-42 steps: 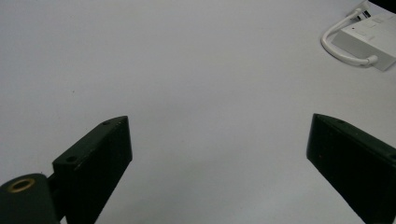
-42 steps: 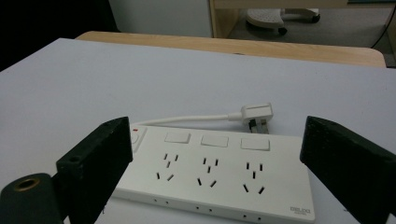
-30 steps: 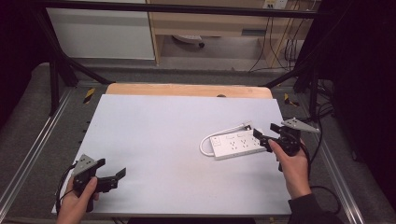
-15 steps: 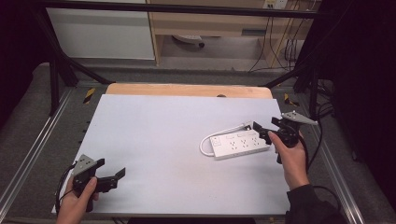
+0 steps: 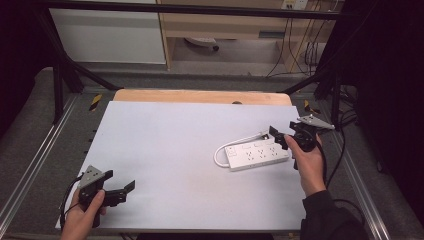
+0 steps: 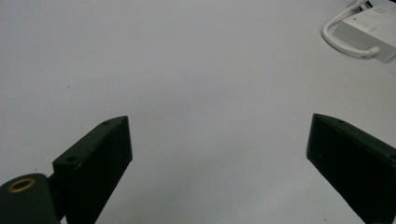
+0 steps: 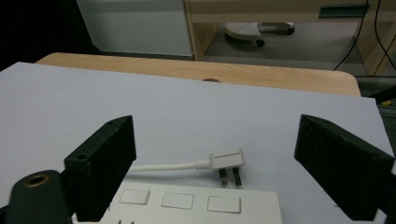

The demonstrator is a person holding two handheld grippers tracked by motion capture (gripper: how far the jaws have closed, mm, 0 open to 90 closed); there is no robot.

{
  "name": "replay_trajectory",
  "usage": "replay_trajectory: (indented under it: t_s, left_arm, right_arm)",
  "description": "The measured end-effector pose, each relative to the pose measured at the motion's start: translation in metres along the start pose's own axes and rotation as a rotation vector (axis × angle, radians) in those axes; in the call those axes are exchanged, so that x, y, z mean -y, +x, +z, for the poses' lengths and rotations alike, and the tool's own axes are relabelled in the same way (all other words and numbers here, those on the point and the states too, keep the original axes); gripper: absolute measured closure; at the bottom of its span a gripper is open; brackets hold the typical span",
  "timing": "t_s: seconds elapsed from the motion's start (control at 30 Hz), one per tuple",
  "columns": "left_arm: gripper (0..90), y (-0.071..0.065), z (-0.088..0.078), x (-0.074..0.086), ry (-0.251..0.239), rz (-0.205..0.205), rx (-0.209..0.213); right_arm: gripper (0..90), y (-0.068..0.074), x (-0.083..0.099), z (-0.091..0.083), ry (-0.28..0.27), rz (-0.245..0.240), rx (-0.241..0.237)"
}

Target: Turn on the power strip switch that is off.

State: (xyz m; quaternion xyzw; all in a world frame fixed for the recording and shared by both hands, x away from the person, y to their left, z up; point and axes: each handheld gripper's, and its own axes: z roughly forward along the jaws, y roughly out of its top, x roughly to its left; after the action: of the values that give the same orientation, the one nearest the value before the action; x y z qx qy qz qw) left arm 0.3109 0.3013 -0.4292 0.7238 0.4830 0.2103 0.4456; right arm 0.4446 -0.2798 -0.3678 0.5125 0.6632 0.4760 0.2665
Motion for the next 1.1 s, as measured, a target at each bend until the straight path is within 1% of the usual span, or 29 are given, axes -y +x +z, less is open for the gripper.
replay_trajectory:
  t_s: [0.03,0.1,0.23,0.3,0.33,0.43,0.6,0.7,0.73,0.83,1.1]
  left_arm:
    - [6.9,0.000,0.000,0.000,0.000,0.000,0.000]
    - [6.9,0.000,0.000,0.000,-0.001,0.000,0.000]
    - [6.9,-0.001,0.000,0.000,0.002,0.004,0.000]
    - [6.9,-0.001,0.000,0.000,0.002,0.004,0.000]
    - [6.9,0.000,0.000,0.000,0.002,0.004,-0.001]
    - [6.9,0.000,0.000,0.000,0.003,0.005,-0.001]
    - [6.9,0.000,0.001,0.000,0.004,0.005,0.000]
    - [6.9,0.000,0.000,0.000,0.004,0.003,-0.001]
    - [6.9,0.000,0.000,0.000,0.004,0.003,-0.002]
    - [6.9,0.000,0.000,0.000,0.004,0.006,-0.002]
    - [6.9,0.000,0.000,0.000,0.005,0.006,-0.002]
  right_arm:
    - [14.5,0.000,0.000,0.000,0.000,0.000,0.000]
    - [21.3,0.000,-0.001,0.004,0.003,0.000,0.003]
    - [35.4,0.001,-0.001,0.010,0.004,0.002,-0.008]
    - [41.4,0.002,0.000,0.012,0.005,-0.009,-0.010]
    - [41.4,0.002,0.000,0.012,0.005,-0.009,-0.010]
    - [51.8,0.003,0.001,0.016,-0.002,-0.017,-0.010]
    - [62.5,0.002,0.001,0.019,-0.020,-0.015,-0.008]
    - [67.4,0.001,0.001,0.021,-0.028,-0.005,-0.010]
    - [67.4,0.001,0.001,0.021,-0.028,-0.005,-0.010]
    - [73.2,0.000,0.003,0.023,-0.028,-0.010,-0.012]
    - [77.8,0.001,0.006,0.030,-0.017,-0.013,-0.022]
